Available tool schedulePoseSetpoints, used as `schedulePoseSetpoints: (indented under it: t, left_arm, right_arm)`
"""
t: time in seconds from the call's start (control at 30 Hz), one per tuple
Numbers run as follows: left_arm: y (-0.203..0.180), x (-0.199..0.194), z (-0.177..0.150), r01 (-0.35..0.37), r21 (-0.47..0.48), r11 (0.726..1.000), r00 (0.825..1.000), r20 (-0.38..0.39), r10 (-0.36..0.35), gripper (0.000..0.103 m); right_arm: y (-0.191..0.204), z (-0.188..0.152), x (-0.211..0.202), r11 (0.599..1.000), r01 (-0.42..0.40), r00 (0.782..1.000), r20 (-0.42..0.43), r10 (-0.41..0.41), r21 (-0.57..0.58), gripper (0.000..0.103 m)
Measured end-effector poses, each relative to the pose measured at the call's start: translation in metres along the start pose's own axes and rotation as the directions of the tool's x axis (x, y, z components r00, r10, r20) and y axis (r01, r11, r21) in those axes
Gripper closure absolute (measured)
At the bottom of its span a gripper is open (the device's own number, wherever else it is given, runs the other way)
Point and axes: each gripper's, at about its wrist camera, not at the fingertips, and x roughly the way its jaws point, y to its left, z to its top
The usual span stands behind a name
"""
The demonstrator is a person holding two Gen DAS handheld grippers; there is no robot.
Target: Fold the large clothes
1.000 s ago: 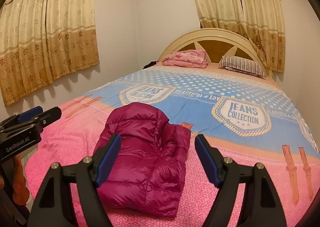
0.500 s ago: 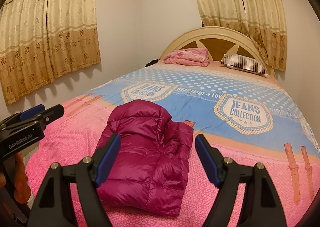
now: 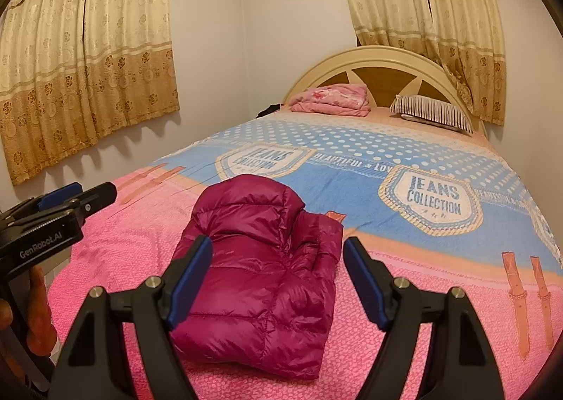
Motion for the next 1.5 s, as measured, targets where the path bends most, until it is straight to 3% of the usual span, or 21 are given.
schedulePoseSetpoints:
  t: [0.8, 1.5]
  left_arm:
    - [-0.0024, -0.0027, 0.0011, 0.004, 0.0, 1.0, 1.0, 0.005, -0.004, 0.029]
    - [-0.0024, 0.0035, -0.002, -0.018, 0.026, 0.999, 1.0, -0.003, 0.018, 0.02]
  right_arm:
    - [0.0011, 0.0004, -0.0083, 1.0, -0.002, 0.999, 0.035, 0.002, 0.005, 0.023]
    - [0.0, -0.002, -0.0054, 1.0, -0.018, 1.0, 0.018, 0.018, -0.008, 0.023]
